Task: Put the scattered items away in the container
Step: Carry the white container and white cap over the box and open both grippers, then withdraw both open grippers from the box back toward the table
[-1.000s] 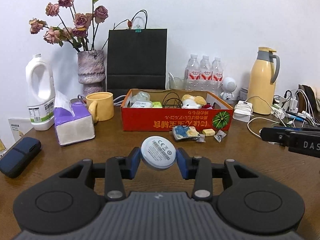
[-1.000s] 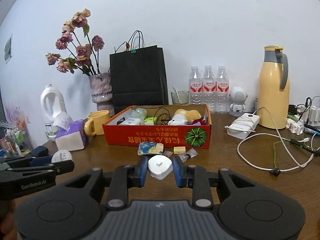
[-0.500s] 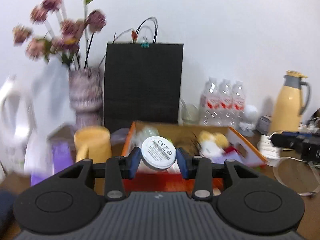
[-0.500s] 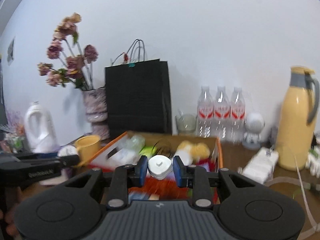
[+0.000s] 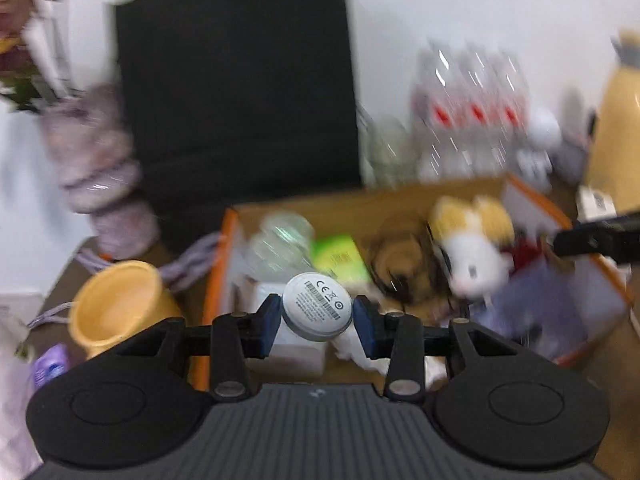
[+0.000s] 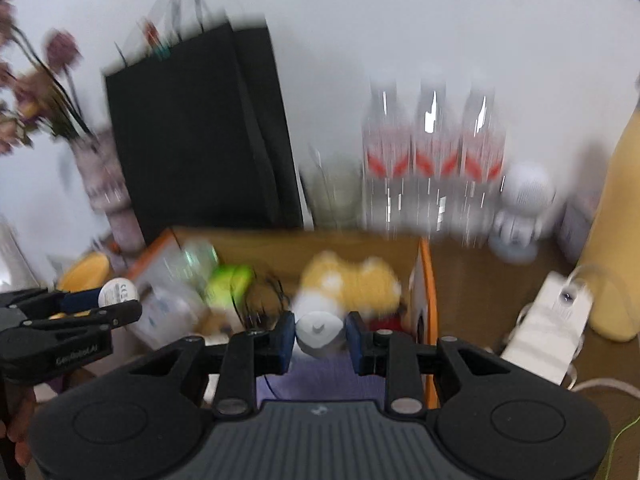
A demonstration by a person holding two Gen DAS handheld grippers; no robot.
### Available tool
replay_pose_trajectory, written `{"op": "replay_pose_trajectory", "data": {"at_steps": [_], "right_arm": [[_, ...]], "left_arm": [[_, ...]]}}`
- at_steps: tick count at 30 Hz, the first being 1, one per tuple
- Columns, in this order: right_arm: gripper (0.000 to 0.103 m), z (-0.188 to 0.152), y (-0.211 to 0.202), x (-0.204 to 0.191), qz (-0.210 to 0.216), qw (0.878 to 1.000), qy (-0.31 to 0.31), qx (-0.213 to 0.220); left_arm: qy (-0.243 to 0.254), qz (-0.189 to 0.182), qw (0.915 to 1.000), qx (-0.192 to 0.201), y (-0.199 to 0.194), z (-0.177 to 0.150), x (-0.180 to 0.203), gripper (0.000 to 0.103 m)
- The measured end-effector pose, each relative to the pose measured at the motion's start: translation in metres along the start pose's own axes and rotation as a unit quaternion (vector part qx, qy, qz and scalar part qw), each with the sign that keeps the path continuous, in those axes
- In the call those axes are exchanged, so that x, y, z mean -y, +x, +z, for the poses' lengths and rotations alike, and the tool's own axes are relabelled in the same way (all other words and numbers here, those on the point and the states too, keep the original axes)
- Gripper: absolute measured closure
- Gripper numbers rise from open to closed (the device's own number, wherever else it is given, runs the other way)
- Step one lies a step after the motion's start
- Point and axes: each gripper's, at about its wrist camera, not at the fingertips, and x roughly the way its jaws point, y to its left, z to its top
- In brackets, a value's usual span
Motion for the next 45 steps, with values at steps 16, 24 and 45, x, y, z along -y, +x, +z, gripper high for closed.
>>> {"op": "replay_pose_trajectory", "data": {"at_steps": [16,24,45], "right_arm": [[0.027,0.037,0.055,0.014,-0.059,0.981,0.021,-0.183],[0.013,0.088,0.038,0.006,-0.046,0.963,0.091,-0.25],[0.004,0.01,-0.054,-0.023,-0.02,0.982,-0.027,0.185]], "left_arm": [[-0.013,-0.073,0.9803,-0.183,0.025,0.072,-0.02,0.027],[-0.053,-0.045,0.9707,-0.23,0.005,0.11,-0.038,0.013],[-0.088,0.054,0.9788,0.177,-0.074,0.036,-0.023,0.0]]}}
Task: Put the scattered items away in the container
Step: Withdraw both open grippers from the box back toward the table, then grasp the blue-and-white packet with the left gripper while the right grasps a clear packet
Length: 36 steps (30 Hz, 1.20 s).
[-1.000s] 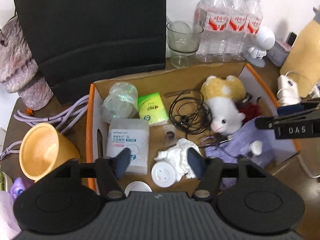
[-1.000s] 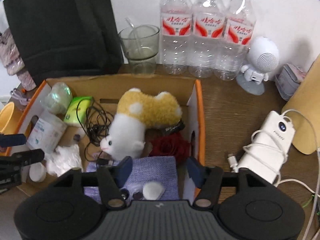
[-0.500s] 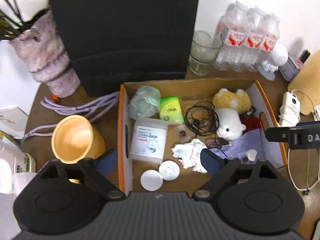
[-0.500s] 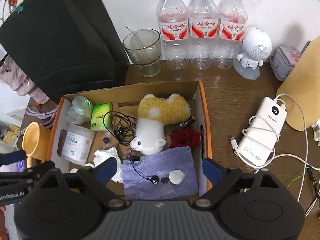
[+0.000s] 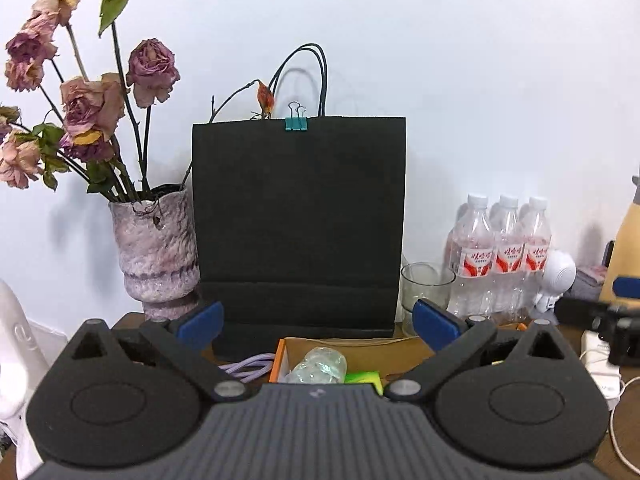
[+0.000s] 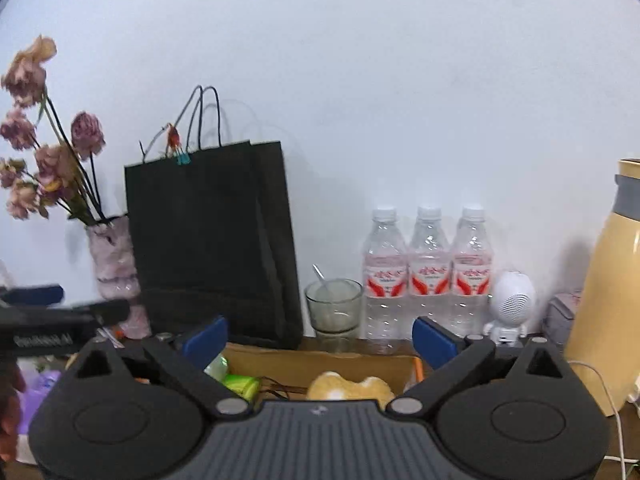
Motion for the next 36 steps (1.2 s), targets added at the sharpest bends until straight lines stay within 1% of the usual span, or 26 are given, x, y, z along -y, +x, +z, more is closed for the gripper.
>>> {"op": "replay_pose_trajectory", "data": {"at_steps": [2,5,7,9,11,13,14,15,16,18,19,21,23,25,27,29,30,32,33,34,35,36], "right_arm": [[0.004,-0.002,0.002,0.001,0.0,1.0,-0.003,-0.005],[0.004,-0.007,0.001,0.0,-0.009,1.0,-0.014,-0.008],[0.004,-0.013,-0.007,-0.001,-0.011,1.0,-0.009,-0.004],[0.004,-0.029,-0.027,0.003,0.003,1.0,0.012,0.0],[0.004,-0.052,-0.055,0.006,0.017,1.0,0.025,0.001],[0.004,-0.079,-0.087,0.006,0.021,0.999,0.024,0.001],[0.004,-0.091,-0.102,0.006,0.026,0.999,0.02,-0.001],[0.004,-0.106,-0.121,0.006,0.03,0.999,0.018,-0.002],[0.004,-0.117,-0.135,0.008,0.032,0.999,0.021,-0.003],[0.004,-0.139,-0.163,0.01,0.044,0.998,0.036,-0.01],[0.004,-0.147,-0.173,0.011,0.047,0.998,0.048,-0.013],[0.004,-0.16,-0.187,0.012,0.055,0.996,0.07,-0.026],[0.006,-0.169,-0.191,0.01,0.058,0.995,0.069,-0.045],[0.011,-0.174,-0.192,0.005,0.055,0.996,0.044,-0.059],[0.011,-0.177,-0.192,0.0,0.048,0.997,0.019,-0.06],[0.011,-0.18,-0.185,0.0,0.046,0.996,0.013,-0.069],[0.012,-0.181,-0.178,0.001,0.043,0.996,0.013,-0.078],[0.017,-0.182,-0.16,0.004,0.038,0.994,0.018,-0.099],[0.018,-0.182,-0.15,0.007,0.037,0.993,0.019,-0.107],[0.018,-0.181,-0.14,0.008,0.034,0.992,0.017,-0.117],[0.019,-0.18,-0.129,0.009,0.031,0.991,0.014,-0.126],[0.019,-0.18,-0.118,0.011,0.03,0.991,0.012,-0.133]], "left_arm": [[0.004,-0.002,1.0,0.0,-0.001,0.0,0.001,0.0],[0.005,0.008,0.9999,0.014,-0.013,-0.008,0.002,0.0],[0.002,0.016,0.9996,0.022,-0.028,-0.022,-0.001,0.0],[0.014,0.02,0.9994,0.024,-0.055,-0.043,-0.003,0.0],[0.029,0.007,0.9995,0.006,-0.084,-0.067,-0.005,0.0],[0.008,-0.015,0.9996,-0.024,-0.119,-0.098,-0.012,0.0],[-0.007,-0.031,0.999,-0.031,-0.132,-0.11,-0.016,0.0],[-0.023,-0.049,0.9976,-0.043,-0.146,-0.125,-0.02,0.0],[-0.03,-0.058,0.9964,-0.053,-0.156,-0.136,-0.021,0.0],[-0.03,-0.067,0.9949,-0.069,-0.175,-0.158,-0.02,0.0],[-0.026,-0.064,0.9949,-0.074,-0.181,-0.168,-0.018,0.0],[-0.016,-0.058,0.9939,-0.092,-0.184,-0.178,-0.015,0.0],[0.0,-0.068,0.9911,-0.114,-0.182,-0.184,-0.011,0.0],[0.006,-0.075,0.9899,-0.12,-0.179,-0.187,-0.009,0.0],[0.001,-0.083,0.9884,-0.127,-0.172,-0.191,-0.006,0.0],[-0.003,-0.096,0.9855,-0.14,-0.16,-0.192,-0.001,0.0],[-0.004,-0.105,0.9844,-0.141,-0.154,-0.191,0.002,0.002],[-0.006,-0.123,0.9826,-0.139,-0.139,-0.186,0.009,0.004],[-0.007,-0.13,0.9817,-0.139,-0.129,-0.182,0.012,0.009],[-0.009,-0.133,0.9807,-0.143,-0.119,-0.179,0.015,0.016],[-0.013,-0.141,0.9786,-0.149,-0.107,-0.176,0.018,0.02],[-0.019,-0.146,0.9766,-0.156,-0.095,-0.173,0.021,0.03]]}}
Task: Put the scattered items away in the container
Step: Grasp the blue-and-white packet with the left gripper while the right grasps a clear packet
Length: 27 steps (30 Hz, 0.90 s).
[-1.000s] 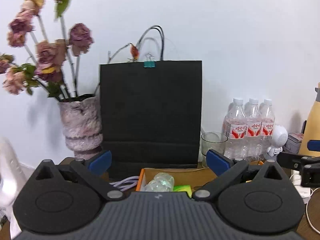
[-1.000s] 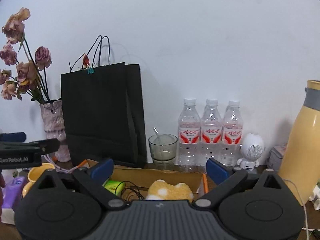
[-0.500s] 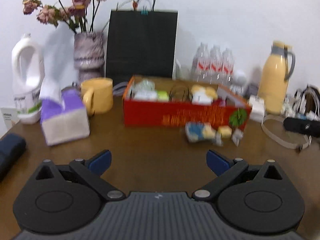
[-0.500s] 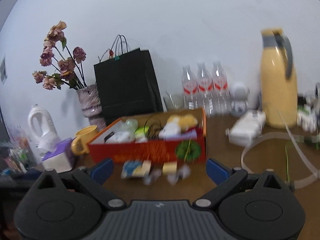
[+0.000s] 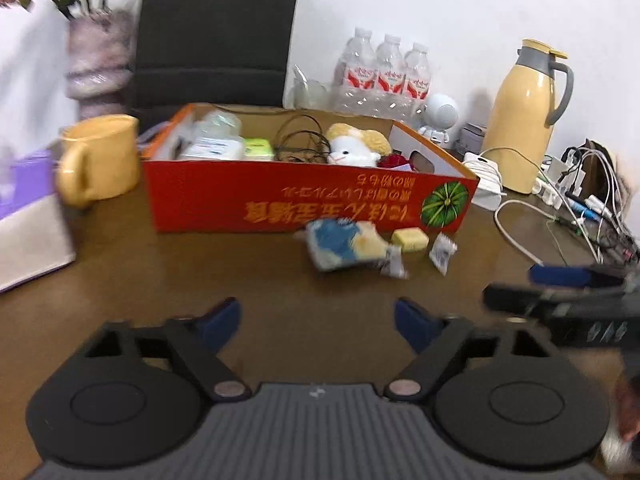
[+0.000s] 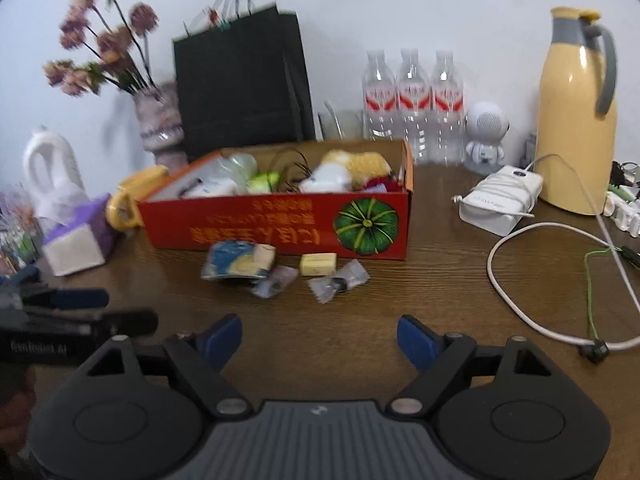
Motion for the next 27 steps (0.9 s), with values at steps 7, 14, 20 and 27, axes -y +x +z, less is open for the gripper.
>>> {"op": "replay_pose_trajectory", "data": {"at_steps": [7,14,20,27], "right_arm": [[0.027,0.019,0.055,0.001,0.003,0.999,-0.024,-0.036],[0.035,0.029,0.083,0.002,-0.001,0.999,-0.019,-0.039],[0.062,0.029,0.083,0.003,-0.029,0.998,-0.038,-0.034],[0.076,0.025,0.076,0.003,-0.029,0.998,-0.044,-0.03]], "left_arm": [[-0.018,-0.003,0.9997,-0.015,0.053,0.029,-0.001,0.038],[-0.051,-0.019,0.9979,-0.034,0.076,0.039,-0.004,0.064],[-0.049,-0.033,0.9979,-0.026,0.06,0.036,-0.004,0.094],[-0.034,-0.033,0.9976,0.051,-0.01,0.022,0.001,0.095]]}}
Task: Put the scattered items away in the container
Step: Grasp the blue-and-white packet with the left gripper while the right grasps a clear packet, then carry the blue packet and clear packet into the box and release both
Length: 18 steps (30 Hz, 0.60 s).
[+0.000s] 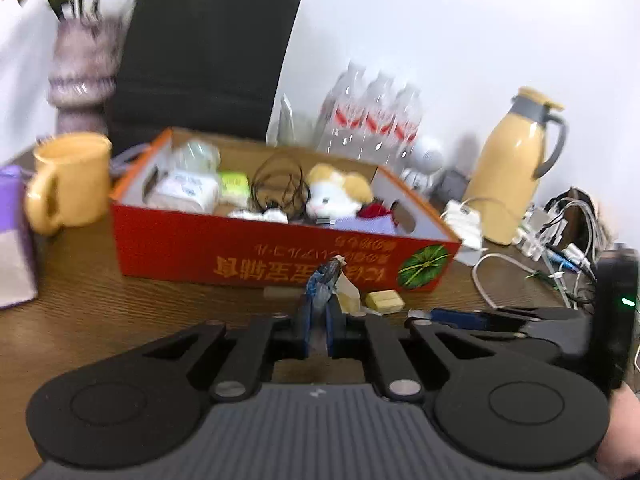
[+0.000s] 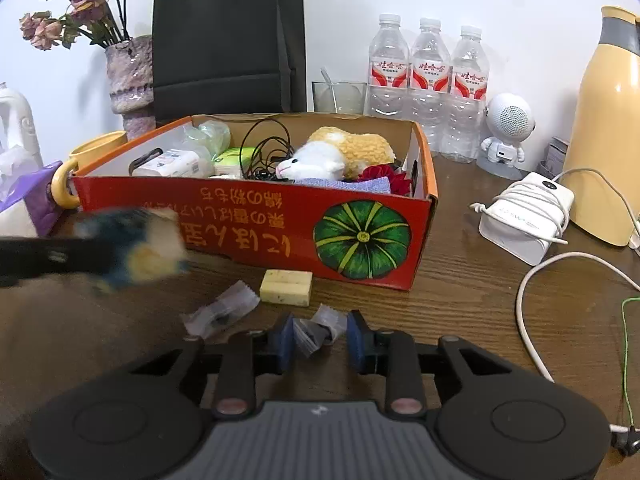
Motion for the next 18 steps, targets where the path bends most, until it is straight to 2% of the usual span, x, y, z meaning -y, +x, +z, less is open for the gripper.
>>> {"op": "replay_pose_trajectory", "data": {"at_steps": [3,7,13,15,18], "right_arm": [[0.086,-0.004,-0.01,0.001,-0.002,1.0,0.012,0.0],[0.086,-0.017,-0.032,-0.001,0.003,0.999,0.032,0.004],[0.086,-0.039,-0.098,-0.013,0.022,0.997,0.049,0.054],[0.086,-0.046,-0.121,-0.02,0.025,0.996,0.052,0.07],[0.086,-0.057,-0.154,-0.031,0.023,0.994,0.051,0.096]], "left_arm": [[0.005,0.025,0.9996,0.011,-0.028,-0.012,0.002,0.095],[0.019,0.063,0.9978,0.012,-0.055,-0.031,0.001,0.095],[0.021,0.077,0.9968,0.009,-0.085,-0.051,-0.005,0.095],[0.032,0.078,0.9962,0.022,-0.096,-0.058,0.003,0.095],[0.036,0.086,0.9936,0.065,-0.117,-0.069,0.015,0.095]]}}
